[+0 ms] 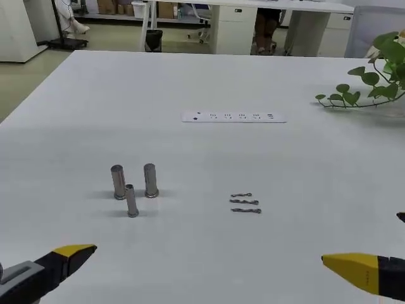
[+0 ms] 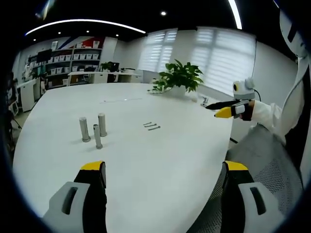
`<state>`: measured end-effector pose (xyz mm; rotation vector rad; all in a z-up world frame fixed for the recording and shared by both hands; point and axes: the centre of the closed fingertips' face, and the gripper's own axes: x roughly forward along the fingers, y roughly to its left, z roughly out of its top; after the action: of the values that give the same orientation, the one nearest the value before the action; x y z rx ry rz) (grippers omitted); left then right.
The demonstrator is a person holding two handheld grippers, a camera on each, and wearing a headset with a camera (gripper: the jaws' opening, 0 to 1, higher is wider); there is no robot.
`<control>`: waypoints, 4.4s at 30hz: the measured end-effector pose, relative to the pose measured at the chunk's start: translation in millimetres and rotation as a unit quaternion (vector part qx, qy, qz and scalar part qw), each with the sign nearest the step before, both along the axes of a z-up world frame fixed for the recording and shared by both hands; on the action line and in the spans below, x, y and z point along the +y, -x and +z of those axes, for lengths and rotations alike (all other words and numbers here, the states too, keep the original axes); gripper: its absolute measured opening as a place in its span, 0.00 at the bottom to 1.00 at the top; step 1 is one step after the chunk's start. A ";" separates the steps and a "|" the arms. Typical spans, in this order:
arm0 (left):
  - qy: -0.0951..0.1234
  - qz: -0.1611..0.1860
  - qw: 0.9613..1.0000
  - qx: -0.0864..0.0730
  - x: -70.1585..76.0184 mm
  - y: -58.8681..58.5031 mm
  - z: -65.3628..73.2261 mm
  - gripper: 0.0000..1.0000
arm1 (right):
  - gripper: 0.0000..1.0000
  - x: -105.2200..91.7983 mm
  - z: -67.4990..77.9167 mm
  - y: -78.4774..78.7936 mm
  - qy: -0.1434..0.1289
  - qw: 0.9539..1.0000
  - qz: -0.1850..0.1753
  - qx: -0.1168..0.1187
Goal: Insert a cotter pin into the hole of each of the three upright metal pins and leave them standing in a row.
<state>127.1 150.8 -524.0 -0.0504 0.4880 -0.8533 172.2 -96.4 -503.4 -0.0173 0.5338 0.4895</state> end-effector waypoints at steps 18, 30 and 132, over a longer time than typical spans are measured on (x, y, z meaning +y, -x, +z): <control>0.030 0.014 0.999 0.000 -1.7 -3.9 8.8 0.99 | 0.98 -0.1 0.8 -1.1 -0.007 1.000 0.002 0.004; 0.016 0.038 0.999 -0.001 5.9 -9.6 9.1 0.99 | 0.98 6.8 -5.3 1.1 -0.015 1.000 0.019 0.015; -0.040 0.075 0.996 0.004 28.8 -172.1 -48.3 0.06 | 0.97 -13.2 -12.0 4.1 0.000 0.999 -0.012 0.053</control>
<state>299.2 179.6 -572.2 -0.0159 0.5190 -0.6852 168.1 -109.5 -515.4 0.0150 0.6374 0.4690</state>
